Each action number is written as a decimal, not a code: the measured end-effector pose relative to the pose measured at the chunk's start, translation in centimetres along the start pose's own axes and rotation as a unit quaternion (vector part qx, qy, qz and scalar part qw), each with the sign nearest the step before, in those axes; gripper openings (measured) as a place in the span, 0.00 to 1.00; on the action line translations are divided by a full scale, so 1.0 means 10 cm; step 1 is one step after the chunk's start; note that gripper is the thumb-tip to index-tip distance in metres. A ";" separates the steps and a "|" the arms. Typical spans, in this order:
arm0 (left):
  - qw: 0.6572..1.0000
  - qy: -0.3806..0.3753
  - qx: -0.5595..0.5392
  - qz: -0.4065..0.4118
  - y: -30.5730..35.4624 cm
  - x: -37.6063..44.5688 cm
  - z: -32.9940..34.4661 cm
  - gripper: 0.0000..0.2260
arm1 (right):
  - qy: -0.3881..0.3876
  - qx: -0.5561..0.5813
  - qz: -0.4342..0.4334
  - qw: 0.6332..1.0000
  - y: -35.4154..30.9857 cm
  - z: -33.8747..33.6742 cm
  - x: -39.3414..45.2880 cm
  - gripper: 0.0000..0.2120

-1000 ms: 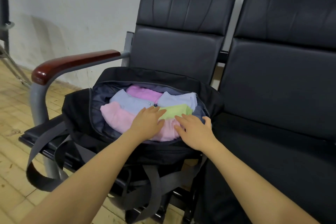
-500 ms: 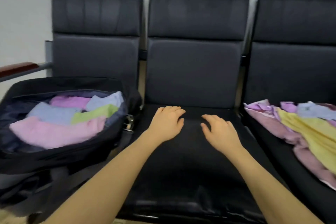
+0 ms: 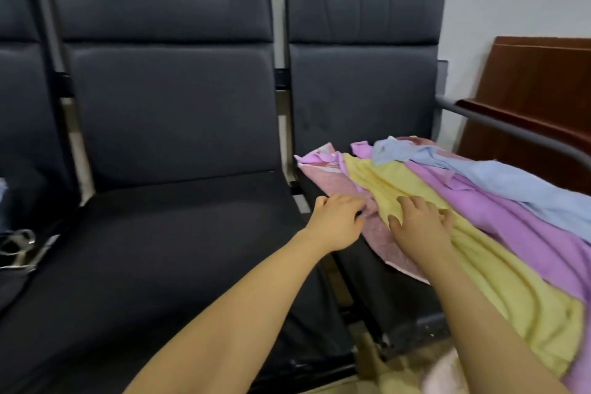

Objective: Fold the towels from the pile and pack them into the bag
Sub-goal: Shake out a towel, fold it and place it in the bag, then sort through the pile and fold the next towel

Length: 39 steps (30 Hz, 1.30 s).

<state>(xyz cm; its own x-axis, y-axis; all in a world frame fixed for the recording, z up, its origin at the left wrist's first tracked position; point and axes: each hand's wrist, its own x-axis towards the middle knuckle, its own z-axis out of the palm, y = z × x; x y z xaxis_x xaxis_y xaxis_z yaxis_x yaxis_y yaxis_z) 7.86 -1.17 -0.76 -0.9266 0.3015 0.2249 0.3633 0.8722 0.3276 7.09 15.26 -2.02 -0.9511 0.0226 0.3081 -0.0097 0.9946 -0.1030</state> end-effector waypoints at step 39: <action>0.970 0.218 -0.102 0.015 0.18 -0.15 -0.29 0.10 | 0.285 0.173 -0.194 0.922 0.05 -0.33 -0.24 0.17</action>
<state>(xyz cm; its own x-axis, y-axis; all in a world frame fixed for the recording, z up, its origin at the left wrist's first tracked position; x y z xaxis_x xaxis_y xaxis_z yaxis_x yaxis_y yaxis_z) 10.24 -1.16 2.20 -0.8019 0.0956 0.5898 0.4433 0.7570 0.4800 10.39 16.01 0.27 -0.5384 -0.1811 0.8230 -0.5070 0.8497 -0.1447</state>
